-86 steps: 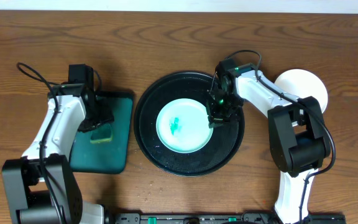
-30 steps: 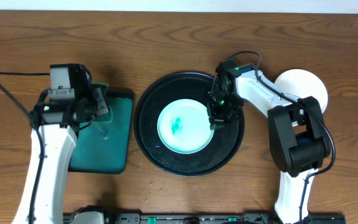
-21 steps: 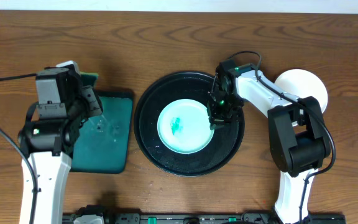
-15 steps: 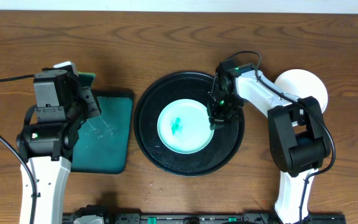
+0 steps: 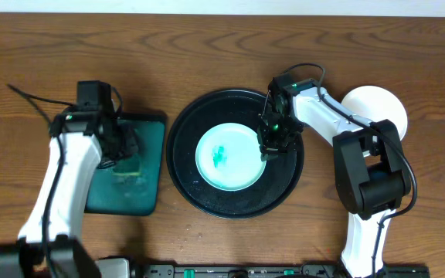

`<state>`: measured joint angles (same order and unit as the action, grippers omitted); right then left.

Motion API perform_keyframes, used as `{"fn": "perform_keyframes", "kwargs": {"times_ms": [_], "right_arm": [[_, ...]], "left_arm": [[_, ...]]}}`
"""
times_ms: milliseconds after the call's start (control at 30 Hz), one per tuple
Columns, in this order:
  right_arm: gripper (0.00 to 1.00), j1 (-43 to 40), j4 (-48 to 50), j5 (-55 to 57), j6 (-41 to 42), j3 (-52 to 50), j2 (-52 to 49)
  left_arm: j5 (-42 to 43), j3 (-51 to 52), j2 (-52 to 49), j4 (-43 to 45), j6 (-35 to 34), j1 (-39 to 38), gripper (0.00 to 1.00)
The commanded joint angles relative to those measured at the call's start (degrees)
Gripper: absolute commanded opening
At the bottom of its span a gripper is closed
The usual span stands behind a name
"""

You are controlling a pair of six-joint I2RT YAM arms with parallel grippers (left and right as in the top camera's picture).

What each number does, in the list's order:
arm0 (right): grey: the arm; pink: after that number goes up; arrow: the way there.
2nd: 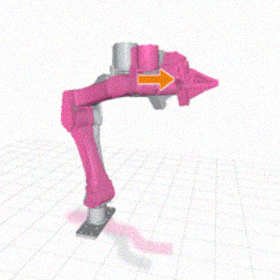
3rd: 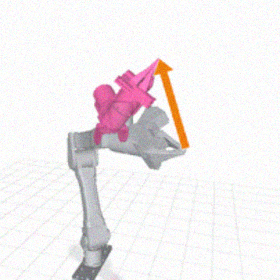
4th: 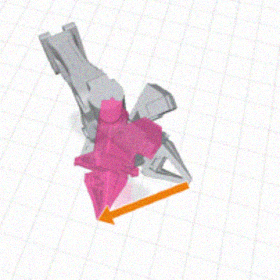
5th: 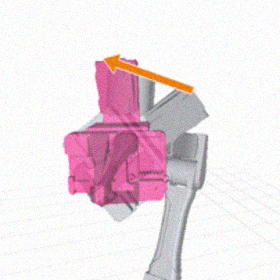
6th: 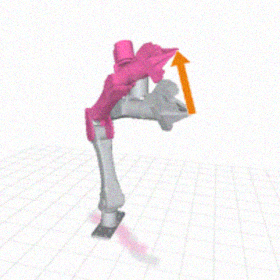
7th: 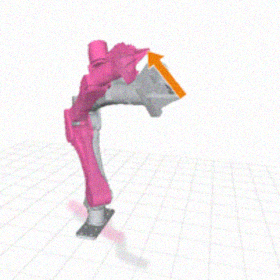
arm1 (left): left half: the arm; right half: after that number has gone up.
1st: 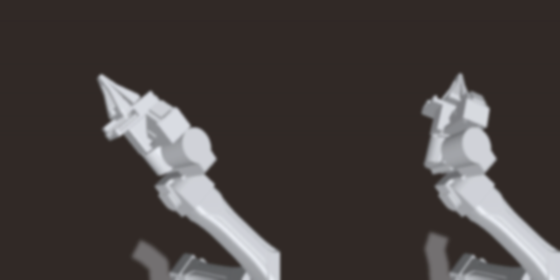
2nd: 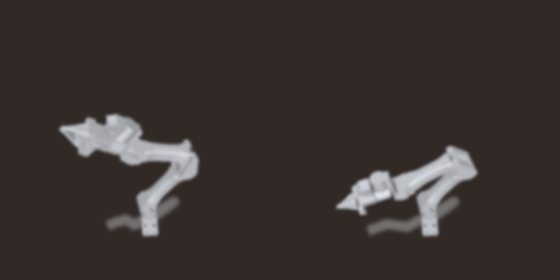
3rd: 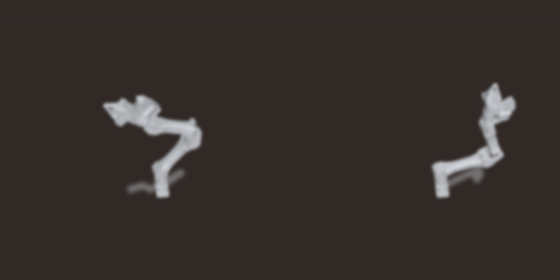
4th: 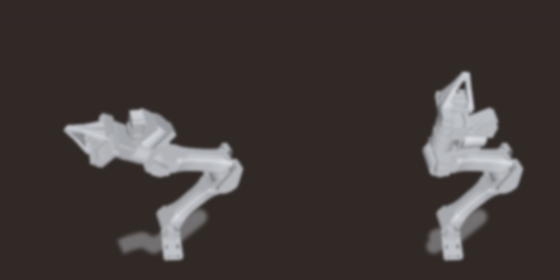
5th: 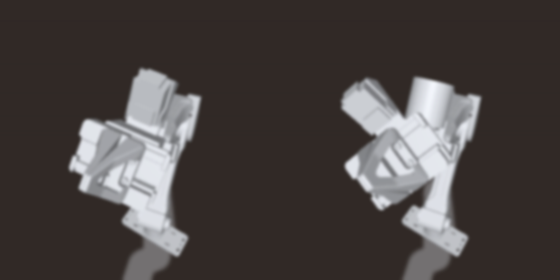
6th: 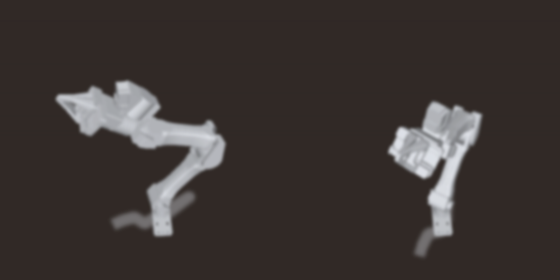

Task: Clean dirty plates on tray and stack at the side
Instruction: 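Carry the sponge from the basin to the plate with the left gripper, then scrub the pale-green plate's green stain with the sponge in the left gripper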

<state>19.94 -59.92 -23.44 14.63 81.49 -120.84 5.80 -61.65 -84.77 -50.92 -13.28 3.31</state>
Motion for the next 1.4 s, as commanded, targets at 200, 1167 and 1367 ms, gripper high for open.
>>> {"fn": "perform_keyframes", "kwargs": {"times_ms": [200,1167,1367], "right_arm": [[0.01,-0.74,0.39,2.19,-0.55,-0.72,-0.04],[0.01,7.8,8.07,2.62,0.55,-0.72,-0.04],[0.01,7.8,8.09,2.62,0.52,-0.72,-0.04]], "left_arm": [[18.45,-2.71,-1.31,0.55,0.74,-0.04,0.07],[0.0,-3.1,-19.78,12.22,-18.53,-23.23,0.07],[4.94,-3.1,-20.33,11.43,-19.98,-24.94,0.07]]}}
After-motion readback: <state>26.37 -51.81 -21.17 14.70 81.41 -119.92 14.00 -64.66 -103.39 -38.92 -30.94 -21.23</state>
